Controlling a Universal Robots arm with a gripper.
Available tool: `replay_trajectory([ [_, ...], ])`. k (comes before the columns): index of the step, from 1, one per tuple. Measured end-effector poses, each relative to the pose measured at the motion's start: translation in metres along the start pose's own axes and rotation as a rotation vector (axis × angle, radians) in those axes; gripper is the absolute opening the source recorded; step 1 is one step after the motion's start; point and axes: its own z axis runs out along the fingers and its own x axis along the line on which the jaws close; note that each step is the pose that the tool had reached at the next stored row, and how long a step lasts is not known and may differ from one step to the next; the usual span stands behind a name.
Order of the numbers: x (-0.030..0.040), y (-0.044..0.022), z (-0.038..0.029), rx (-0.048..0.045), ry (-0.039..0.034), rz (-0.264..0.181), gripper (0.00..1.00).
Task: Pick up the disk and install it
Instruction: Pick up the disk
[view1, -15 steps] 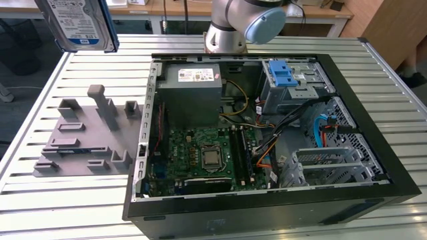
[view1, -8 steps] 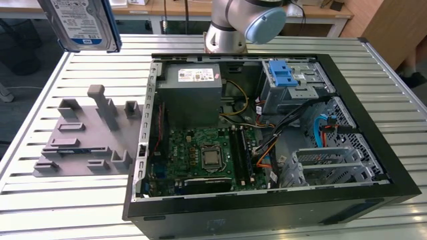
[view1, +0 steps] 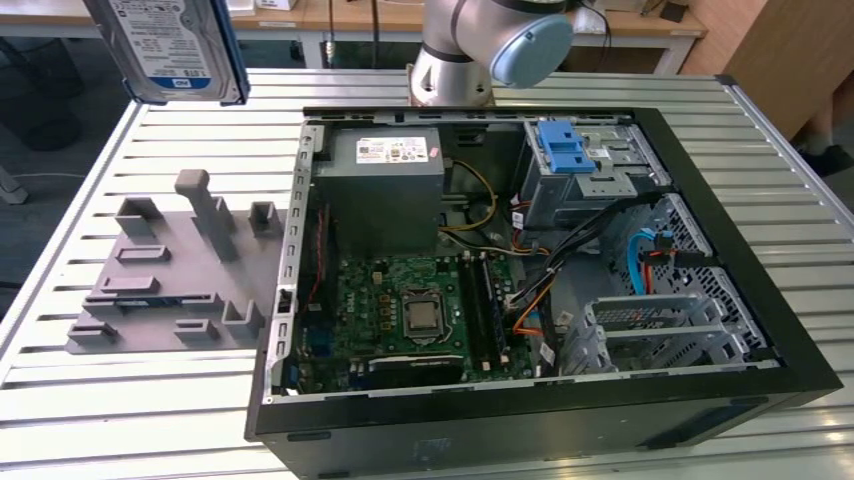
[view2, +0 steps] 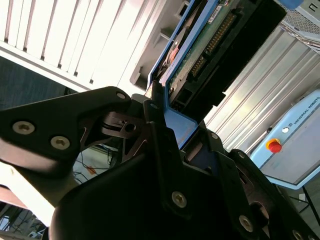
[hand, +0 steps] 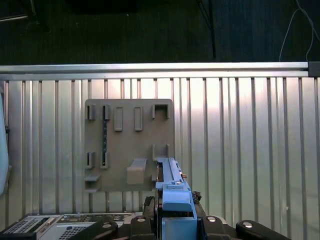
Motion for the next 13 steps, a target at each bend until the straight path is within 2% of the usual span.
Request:
replay_trajectory([
  [13, -0.0003, -0.0111, -0.0001, 0.0001, 0.0000, 0.000, 0.36],
])
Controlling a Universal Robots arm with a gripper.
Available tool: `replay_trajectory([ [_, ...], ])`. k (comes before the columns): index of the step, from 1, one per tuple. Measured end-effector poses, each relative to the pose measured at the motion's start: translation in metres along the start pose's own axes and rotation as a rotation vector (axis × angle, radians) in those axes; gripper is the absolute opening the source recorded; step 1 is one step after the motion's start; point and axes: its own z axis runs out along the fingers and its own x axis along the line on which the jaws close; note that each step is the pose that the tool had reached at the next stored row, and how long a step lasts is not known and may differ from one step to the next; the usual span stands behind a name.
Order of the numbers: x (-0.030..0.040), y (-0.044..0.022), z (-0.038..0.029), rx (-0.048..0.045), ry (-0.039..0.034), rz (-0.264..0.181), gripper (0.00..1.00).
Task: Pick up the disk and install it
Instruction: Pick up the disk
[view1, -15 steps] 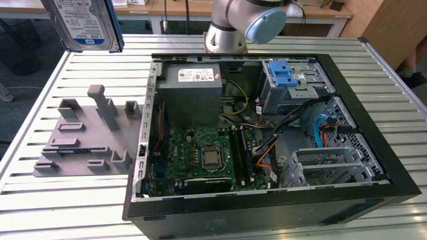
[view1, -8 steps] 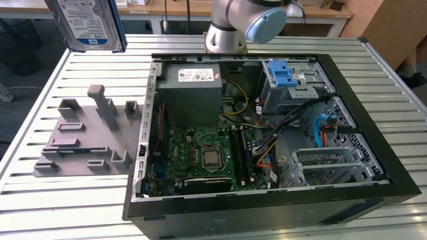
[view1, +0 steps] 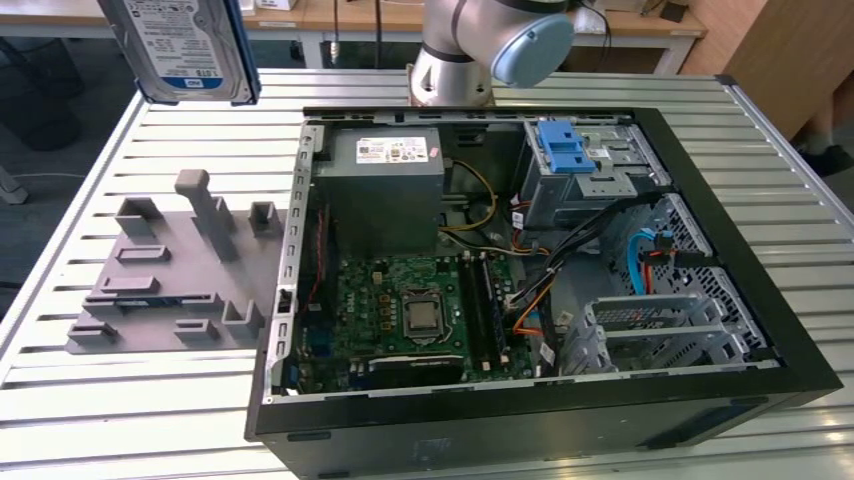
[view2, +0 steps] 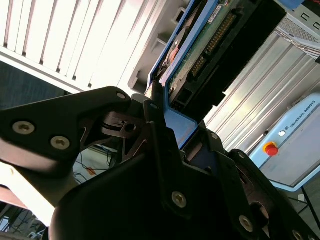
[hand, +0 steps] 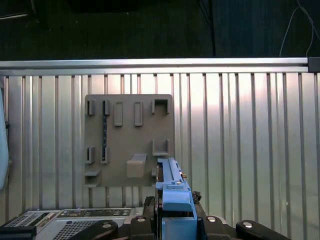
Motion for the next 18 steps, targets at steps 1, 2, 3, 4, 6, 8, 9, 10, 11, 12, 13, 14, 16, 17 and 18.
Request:
replay_trajectory([
  [1, 0.0000, -0.0009, 0.0000, 0.0000, 0.0000, 0.000, 0.36],
  [2, -0.0001, -0.0018, -0.0001, -0.0001, 0.0000, 0.000, 0.36],
  [3, -0.0001, -0.0026, -0.0001, -0.0001, 0.0000, 0.000, 0.36],
  [4, -0.0001, -0.0034, -0.0001, -0.0001, 0.0000, 0.000, 0.36],
  [6, -0.0001, -0.0050, -0.0001, 0.0000, 0.0000, 0.000, 0.36],
  [8, -0.0002, -0.0065, -0.0001, -0.0001, 0.0000, 0.000, 0.36],
  [9, -0.0002, -0.0072, -0.0001, 0.0000, 0.0000, 0.000, 0.36],
  [10, -0.0002, -0.0080, -0.0002, 0.0000, 0.0000, 0.000, 0.36],
  [11, -0.0003, -0.0087, -0.0002, -0.0001, 0.0000, 0.000, 0.36],
  [12, -0.0003, -0.0095, -0.0002, -0.0001, 0.0000, 0.000, 0.36],
  [13, -0.0003, -0.0103, -0.0002, -0.0001, 0.0000, 0.000, 0.36],
  [14, -0.0003, -0.0110, -0.0002, -0.0001, 0.0000, 0.000, 0.36],
  [16, -0.0004, -0.0126, -0.0003, -0.0001, 0.0000, 0.000, 0.36],
  [17, -0.0004, -0.0134, -0.0003, -0.0001, 0.0000, 0.000, 0.36],
  [18, -0.0004, -0.0143, -0.0003, -0.0001, 0.0000, 0.000, 0.36],
])
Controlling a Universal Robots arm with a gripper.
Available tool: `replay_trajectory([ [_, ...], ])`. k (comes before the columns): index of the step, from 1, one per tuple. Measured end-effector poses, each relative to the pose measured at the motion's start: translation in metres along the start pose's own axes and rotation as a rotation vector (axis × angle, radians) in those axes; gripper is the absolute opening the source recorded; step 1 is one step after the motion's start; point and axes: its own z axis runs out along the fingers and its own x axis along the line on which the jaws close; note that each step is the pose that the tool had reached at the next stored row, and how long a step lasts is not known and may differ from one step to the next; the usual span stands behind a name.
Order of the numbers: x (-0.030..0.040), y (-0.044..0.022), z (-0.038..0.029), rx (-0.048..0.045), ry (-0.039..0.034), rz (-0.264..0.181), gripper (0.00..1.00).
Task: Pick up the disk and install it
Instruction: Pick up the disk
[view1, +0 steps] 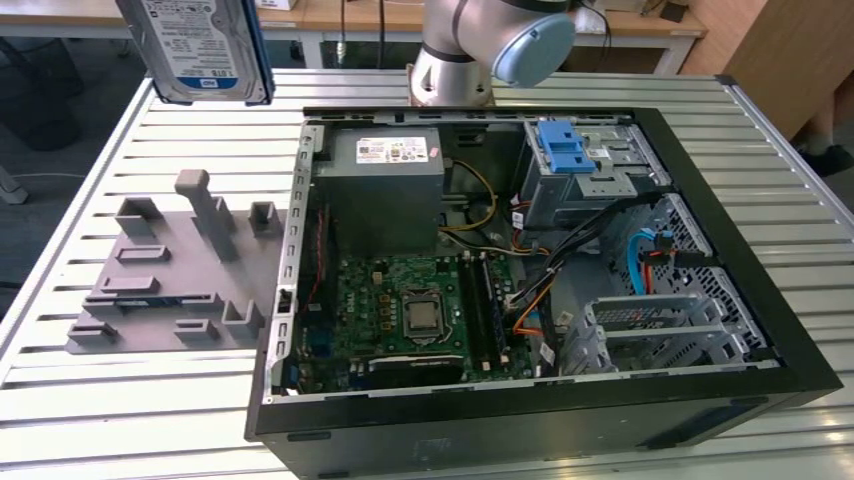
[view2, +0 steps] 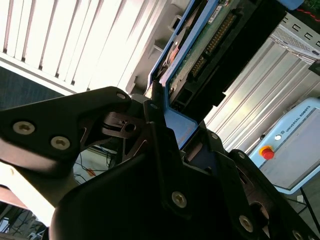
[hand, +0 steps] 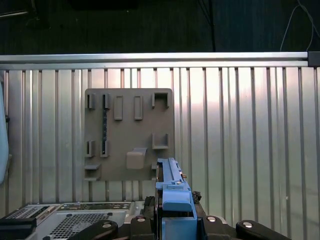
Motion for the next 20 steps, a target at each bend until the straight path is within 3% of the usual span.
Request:
replay_trajectory([
  [20, -0.0006, -0.0210, -0.0003, 0.0000, 0.0000, 0.000, 0.36],
])
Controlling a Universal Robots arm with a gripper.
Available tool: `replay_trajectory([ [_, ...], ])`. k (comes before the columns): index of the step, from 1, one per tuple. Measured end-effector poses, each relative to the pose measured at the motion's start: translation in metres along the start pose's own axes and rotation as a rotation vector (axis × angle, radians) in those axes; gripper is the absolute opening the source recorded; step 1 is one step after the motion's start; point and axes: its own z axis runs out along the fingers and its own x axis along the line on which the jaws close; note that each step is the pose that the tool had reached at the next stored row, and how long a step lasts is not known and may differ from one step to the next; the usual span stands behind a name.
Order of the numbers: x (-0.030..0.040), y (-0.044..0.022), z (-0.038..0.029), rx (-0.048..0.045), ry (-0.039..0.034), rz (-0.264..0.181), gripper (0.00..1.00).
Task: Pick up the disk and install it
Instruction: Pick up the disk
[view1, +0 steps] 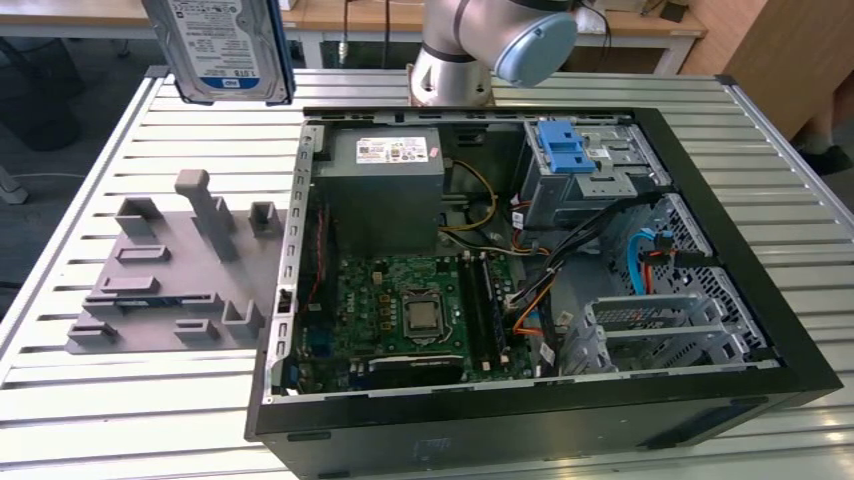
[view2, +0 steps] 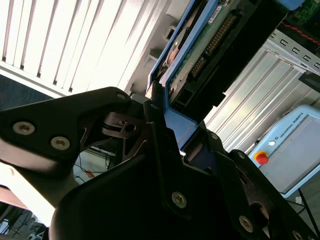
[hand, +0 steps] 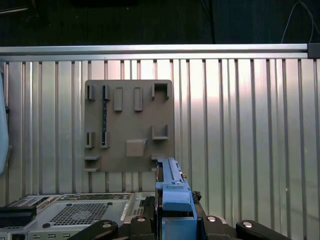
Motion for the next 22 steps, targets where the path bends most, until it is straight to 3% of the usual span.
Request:
replay_trajectory([
  [22, -0.0007, -0.0235, -0.0004, 0.0000, 0.0000, 0.000, 0.36],
])
